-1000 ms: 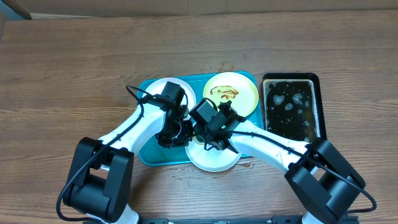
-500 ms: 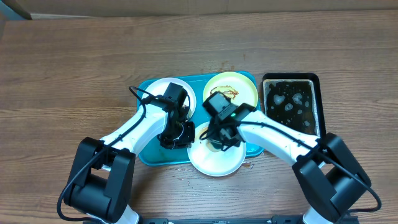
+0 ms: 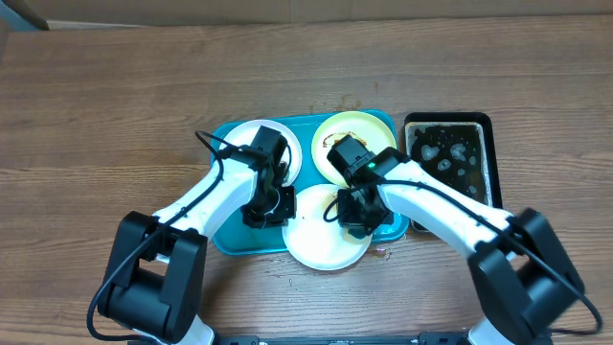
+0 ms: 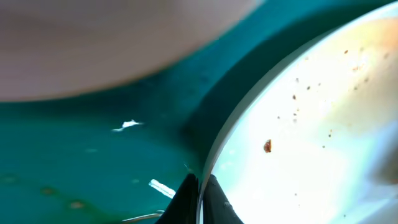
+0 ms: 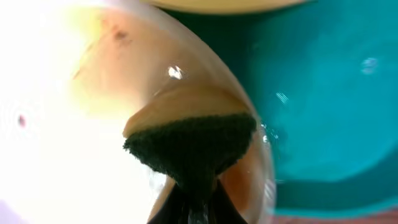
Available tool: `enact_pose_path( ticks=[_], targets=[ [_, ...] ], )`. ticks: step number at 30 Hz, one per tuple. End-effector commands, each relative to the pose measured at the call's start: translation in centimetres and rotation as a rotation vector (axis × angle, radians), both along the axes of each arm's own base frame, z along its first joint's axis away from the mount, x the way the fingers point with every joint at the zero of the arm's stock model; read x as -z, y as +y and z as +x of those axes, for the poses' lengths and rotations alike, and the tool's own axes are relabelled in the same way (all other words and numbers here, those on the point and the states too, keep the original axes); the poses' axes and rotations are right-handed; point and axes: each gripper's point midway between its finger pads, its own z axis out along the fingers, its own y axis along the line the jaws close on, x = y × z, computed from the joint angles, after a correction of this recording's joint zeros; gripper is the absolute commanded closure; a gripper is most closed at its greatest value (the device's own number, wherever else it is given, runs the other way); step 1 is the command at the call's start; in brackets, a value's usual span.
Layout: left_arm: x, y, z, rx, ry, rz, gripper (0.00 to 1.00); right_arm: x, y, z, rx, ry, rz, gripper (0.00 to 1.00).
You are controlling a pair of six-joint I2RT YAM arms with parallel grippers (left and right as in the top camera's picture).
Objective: Clean dirty plates on tray and stack at the side
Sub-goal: 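Return the sponge with right gripper to the black tray, then lift the cleaned white plate with left gripper and move it left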
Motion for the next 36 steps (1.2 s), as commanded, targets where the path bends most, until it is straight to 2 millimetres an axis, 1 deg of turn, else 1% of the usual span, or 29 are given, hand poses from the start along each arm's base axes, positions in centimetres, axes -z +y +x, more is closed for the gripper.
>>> enact_pose_path(
  ticks=[1,4,8,11,13,15,18,20,23,26,28,30,33,36],
  targets=[
    [-1.6,1.6,2.6,-0.046,-0.096,0.094,0.96,-6.4,0.7,2.6,-0.041,-0.184,0.115,0.96],
    [-2.6,2.2,3.3,-0.049,-0.140,0.126,0.96,-8.5,0.1,2.8,-0.033,-0.232,0.142,0.96],
    [-4.2,3.1,3.9,-0.056,-0.201,0.170,0.96,-9.8,-1.2,2.9,-0.018,-0.255,0.144,0.96],
    [-5.6,4.5,4.2,-0.066,-0.258,0.234,0.96,-9.5,-3.0,3.1,0.023,-0.246,0.099,0.96],
    [-6.5,4.6,4.3,-0.064,-0.288,0.234,0.96,-9.2,-4.8,3.4,0.062,-0.235,0.052,0.96],
    [-7.0,3.9,4.0,-0.039,-0.291,0.190,0.96,-9.1,-6.2,3.5,0.096,-0.222,0.028,0.96],
    [-6.7,2.7,3.0,-0.024,-0.243,0.115,0.96,-8.9,-7.7,3.7,0.141,-0.201,0.012,0.96],
    [-6.3,2.6,2.6,-0.020,-0.220,0.113,0.96,-8.9,-8.4,3.7,0.161,-0.192,0.006,0.96],
    [-6.0,3.7,2.3,-0.020,-0.206,0.173,0.96,-8.8,-8.8,3.6,0.166,-0.184,0.000,0.96],
    [-6.6,4.3,2.8,-0.030,-0.235,0.204,0.96,-8.8,-8.8,3.5,0.147,-0.181,-0.005,0.96],
    [-7.5,4.1,3.4,-0.034,-0.266,0.196,0.96,-8.8,-9.0,3.4,0.146,-0.179,-0.017,0.96],
    [-8.9,4.2,4.2,-0.042,-0.311,0.202,0.96,-8.7,-9.7,3.4,0.150,-0.185,-0.055,0.96],
    [-11.3,5.0,5.5,-0.051,-0.392,0.247,0.96,-8.7,-11.0,3.7,0.158,-0.212,-0.124,0.96],
    [-13.1,5.5,6.4,-0.024,-0.459,0.287,0.96,-8.8,-12.1,4.1,0.167,-0.240,-0.182,0.96]
  ],
)
